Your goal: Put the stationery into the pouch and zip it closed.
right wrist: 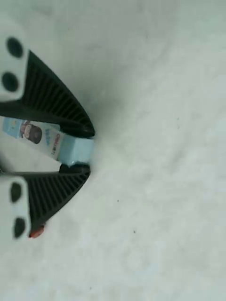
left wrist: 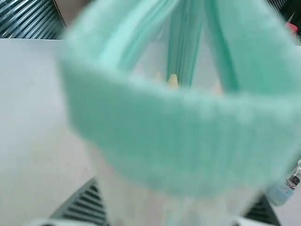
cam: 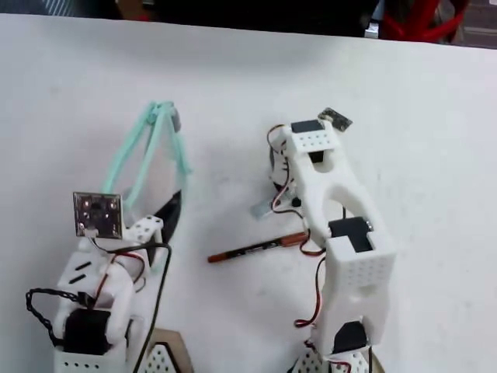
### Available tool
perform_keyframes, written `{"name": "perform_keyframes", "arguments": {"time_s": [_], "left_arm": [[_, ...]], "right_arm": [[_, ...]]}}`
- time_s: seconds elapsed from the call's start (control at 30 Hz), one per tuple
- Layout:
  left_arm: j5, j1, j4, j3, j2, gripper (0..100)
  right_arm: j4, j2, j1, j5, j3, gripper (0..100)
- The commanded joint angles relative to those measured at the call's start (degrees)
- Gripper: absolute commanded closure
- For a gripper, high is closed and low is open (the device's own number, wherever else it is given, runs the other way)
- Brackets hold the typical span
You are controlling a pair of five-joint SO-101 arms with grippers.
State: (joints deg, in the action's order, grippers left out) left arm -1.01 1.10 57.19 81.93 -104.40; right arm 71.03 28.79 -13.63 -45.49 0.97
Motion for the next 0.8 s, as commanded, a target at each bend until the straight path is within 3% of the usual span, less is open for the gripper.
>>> {"name": "perform_keyframes", "arguments": {"time_s": [0.0,0.2,0.37,0.77], "left_arm": [[-0.1,0.4,-1.2,-0.3,0.1,72],[4.7,-0.4,0.9,-0.7,0.1,72],[3.2,-0.6,0.7,-0.8,0.1,72],[-0.6,3.7,5.8,-6.9,0.1,72]], "right_arm": [[-1.6,-0.7,0.4,0.4,1.5,98.1],[4.0,-2.2,3.6,0.4,4.8,98.1],[12.5,-8.3,4.4,1.5,9.8,98.1],[13.2,-30.7,1.5,24.9,16.7,98.1]]}}
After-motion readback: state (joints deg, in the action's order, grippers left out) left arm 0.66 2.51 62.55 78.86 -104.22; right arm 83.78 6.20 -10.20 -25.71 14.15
